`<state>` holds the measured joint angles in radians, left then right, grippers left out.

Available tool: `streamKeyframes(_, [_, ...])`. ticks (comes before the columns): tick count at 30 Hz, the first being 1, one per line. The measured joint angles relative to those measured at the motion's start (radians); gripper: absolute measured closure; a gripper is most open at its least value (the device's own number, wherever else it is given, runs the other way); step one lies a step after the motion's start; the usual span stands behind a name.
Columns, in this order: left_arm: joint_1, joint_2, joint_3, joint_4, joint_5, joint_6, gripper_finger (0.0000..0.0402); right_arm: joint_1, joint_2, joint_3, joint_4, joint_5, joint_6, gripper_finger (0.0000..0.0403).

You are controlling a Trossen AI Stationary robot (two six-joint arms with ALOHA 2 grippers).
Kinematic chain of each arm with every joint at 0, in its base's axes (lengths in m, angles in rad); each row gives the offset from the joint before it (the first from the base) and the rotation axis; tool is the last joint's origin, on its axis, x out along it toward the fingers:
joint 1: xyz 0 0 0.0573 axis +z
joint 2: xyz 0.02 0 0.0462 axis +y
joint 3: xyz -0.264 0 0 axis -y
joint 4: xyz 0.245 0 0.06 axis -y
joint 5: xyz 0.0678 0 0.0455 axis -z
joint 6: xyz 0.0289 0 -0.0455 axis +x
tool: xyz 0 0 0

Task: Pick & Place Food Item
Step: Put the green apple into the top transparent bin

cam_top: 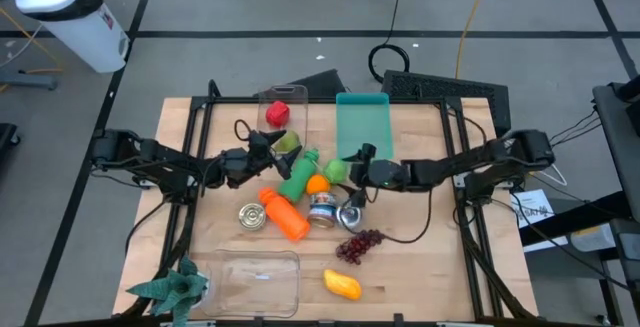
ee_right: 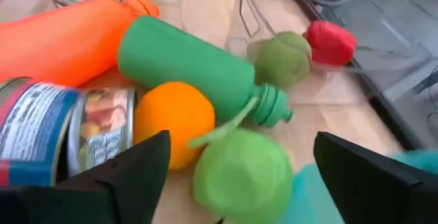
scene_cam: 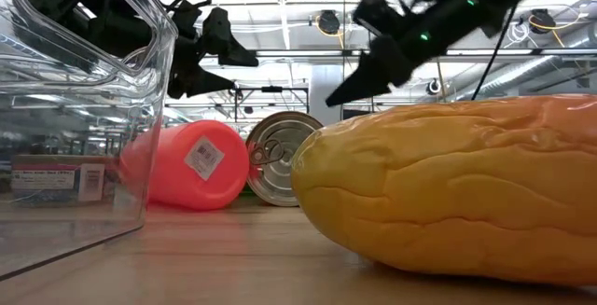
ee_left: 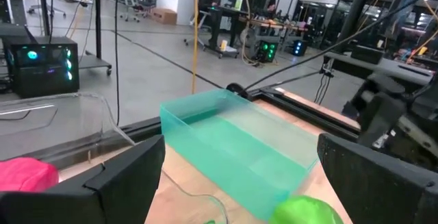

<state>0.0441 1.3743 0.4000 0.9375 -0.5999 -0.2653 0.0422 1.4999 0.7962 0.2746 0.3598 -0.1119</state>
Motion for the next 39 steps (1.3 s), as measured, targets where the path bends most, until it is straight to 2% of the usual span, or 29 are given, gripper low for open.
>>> streamKeyframes(5, [0.0, 0.0, 0.0, 0.0, 0.0, 0.0, 0.0009, -0.07, 0.075, 0.079, -0.066, -0.099, -0.063, 0.0029])
streamKeyframes(10, [0.0, 0.0, 0.0, 0.0, 0.0, -0.001, 0.0009, -0.128, 0.123, 0.083, -0.05, -0.146, -0.081, 0.0033])
streamKeyframes(16, [0.0, 0.0, 0.0, 0.0, 0.0, 0.0, 0.0009, -0.14, 0.158, 0.083, -0.076, -0.313, -0.11, 0.0038])
streamKeyframes(23, [0.0, 0.0, 0.0, 0.0, 0.0, 0.0, 0.0009, -0.105, 0.151, 0.083, -0.223, -0.286, -0.074, 0.0039])
streamKeyframes(31, [0.0, 0.0, 0.0, -0.004, 0.0, 0.0, 0.0009, -0.028, 0.072, 0.082, -0.383, -0.071, -0.009, 0.0039])
streamKeyframes(39, [0.0, 0.0, 0.0, -0.011, 0.0, 0.0, 0.0009, -0.008, 0.006, 0.079, -0.509, 0.013, 0.064, 0.0039])
